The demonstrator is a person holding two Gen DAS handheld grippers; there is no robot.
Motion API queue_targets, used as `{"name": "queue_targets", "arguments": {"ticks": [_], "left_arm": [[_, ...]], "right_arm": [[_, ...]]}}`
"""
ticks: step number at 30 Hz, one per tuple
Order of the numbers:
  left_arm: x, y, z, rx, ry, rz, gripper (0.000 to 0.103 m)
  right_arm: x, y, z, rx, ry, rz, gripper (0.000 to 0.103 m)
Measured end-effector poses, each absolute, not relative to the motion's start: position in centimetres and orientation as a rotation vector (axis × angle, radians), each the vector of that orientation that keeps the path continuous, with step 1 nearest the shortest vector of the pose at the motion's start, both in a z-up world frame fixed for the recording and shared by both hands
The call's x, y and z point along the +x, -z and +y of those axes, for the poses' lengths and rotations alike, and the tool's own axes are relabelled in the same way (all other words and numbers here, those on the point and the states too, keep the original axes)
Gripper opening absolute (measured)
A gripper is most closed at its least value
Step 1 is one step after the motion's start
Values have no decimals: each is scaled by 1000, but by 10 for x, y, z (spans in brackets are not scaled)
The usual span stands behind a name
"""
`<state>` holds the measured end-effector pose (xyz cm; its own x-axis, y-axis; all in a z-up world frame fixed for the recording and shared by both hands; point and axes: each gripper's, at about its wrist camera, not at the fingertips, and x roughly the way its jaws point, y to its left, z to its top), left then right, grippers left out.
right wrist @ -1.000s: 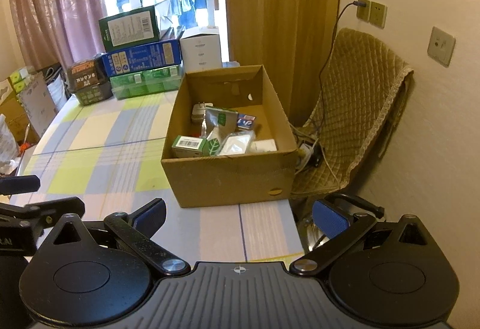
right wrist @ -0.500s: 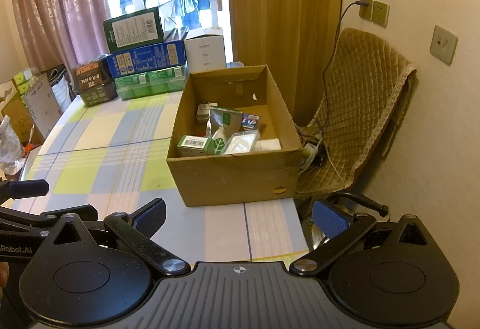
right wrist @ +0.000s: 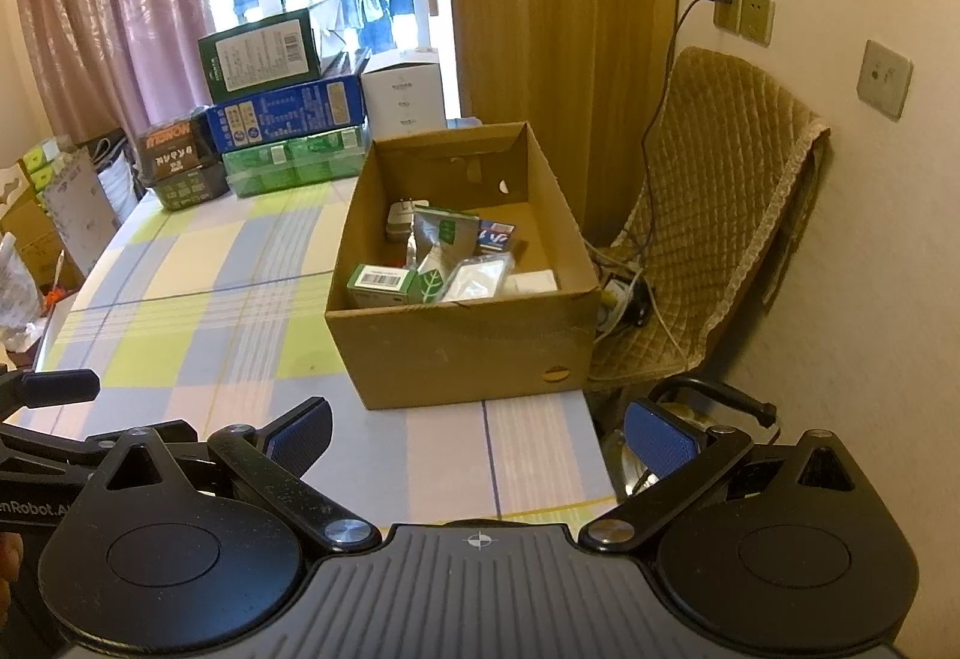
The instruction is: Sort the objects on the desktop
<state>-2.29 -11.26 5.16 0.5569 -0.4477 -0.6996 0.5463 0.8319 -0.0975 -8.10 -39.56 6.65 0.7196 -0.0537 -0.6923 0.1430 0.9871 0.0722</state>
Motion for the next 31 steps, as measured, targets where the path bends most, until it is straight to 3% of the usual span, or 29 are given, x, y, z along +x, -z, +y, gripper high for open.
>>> {"name": "queue_targets", "arguments": {"ticks": [31], "left_arm": [[-15,-46,-109,85,606,793,102]], "right_arm": [[-78,-61,-391,127,108,766,101]]}}
